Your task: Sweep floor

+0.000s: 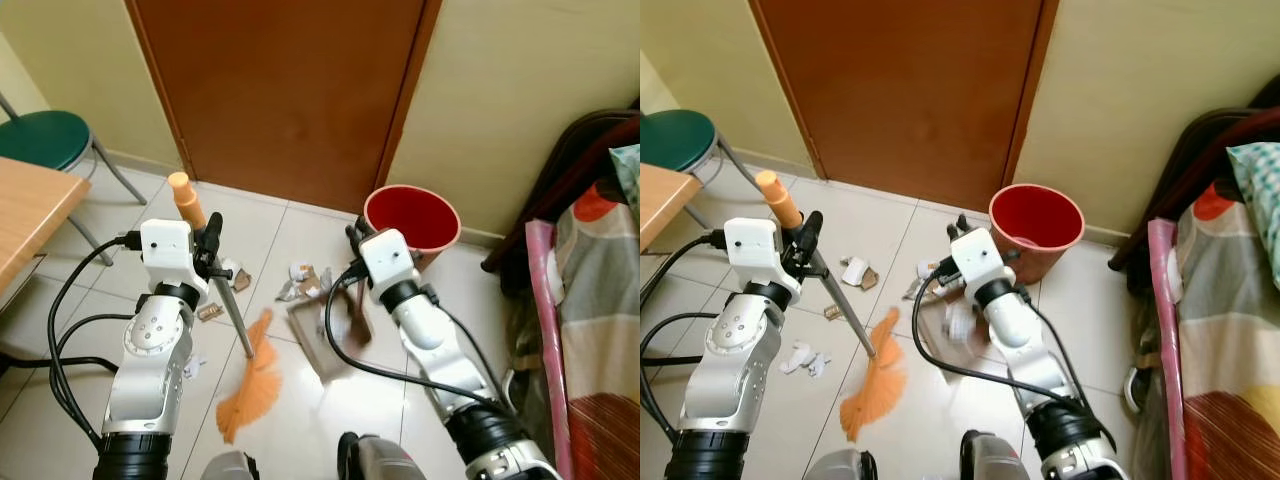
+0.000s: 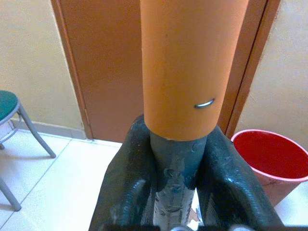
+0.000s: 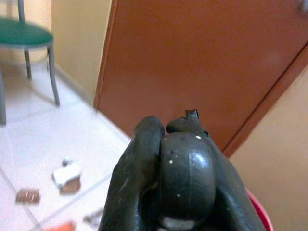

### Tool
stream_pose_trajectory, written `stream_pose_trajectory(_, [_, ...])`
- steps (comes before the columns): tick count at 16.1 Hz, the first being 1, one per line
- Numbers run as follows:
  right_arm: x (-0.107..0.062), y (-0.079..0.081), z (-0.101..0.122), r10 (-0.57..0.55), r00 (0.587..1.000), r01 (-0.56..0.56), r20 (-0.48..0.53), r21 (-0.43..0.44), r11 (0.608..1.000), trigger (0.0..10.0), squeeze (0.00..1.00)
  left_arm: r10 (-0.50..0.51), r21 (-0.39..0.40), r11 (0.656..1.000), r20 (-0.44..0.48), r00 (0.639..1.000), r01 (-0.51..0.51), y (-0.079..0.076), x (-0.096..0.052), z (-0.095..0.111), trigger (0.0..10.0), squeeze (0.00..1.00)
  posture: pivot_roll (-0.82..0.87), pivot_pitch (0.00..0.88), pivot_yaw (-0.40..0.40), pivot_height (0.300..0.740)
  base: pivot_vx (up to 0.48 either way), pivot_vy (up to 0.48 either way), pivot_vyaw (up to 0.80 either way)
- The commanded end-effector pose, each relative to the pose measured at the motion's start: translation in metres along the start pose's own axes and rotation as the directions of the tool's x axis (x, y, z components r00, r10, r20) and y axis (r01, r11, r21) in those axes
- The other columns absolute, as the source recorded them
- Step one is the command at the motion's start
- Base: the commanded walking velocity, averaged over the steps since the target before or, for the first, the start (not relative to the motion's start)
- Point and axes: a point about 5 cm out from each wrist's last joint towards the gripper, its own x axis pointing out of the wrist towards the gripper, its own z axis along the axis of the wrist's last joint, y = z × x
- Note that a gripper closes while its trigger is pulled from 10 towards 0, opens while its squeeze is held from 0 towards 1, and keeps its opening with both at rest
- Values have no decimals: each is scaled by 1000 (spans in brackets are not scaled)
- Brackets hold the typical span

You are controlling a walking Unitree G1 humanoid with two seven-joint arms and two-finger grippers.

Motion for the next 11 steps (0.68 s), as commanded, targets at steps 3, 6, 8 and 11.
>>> stream_pose_trajectory(3, [-3, -8, 2, -11, 999, 14, 30, -87, 996, 10000, 0, 5, -1, 1000, -2, 1000, -5, -3, 0, -3, 10000, 0, -21, 105, -34, 740, 0, 0, 0])
stream_pose_trajectory(6, [-1, -1, 6, 40, 998, -38, 48, -48, 998, 10000, 0, 4, -4, 1000, -4, 1000, -4, -6, 2, -4, 10000, 0, -33, 104, -38, 740, 0, 0, 0])
stream_pose_trajectory(8, [0, -16, -2, -101, 994, 104, -33, 72, 992, 10000, 0, 8, -6, 1000, -3, 1000, -8, -7, 4, -4, 10000, 0, -35, 103, -44, 740, 0, 0, 0])
stream_pose_trajectory(11, [-2, -25, -16, -168, 977, 194, -133, 217, 957, 10000, 0, 16, -8, 1000, 0, 1000, -16, -7, 4, -5, 10000, 0, -37, 103, -47, 740, 0, 0, 0])
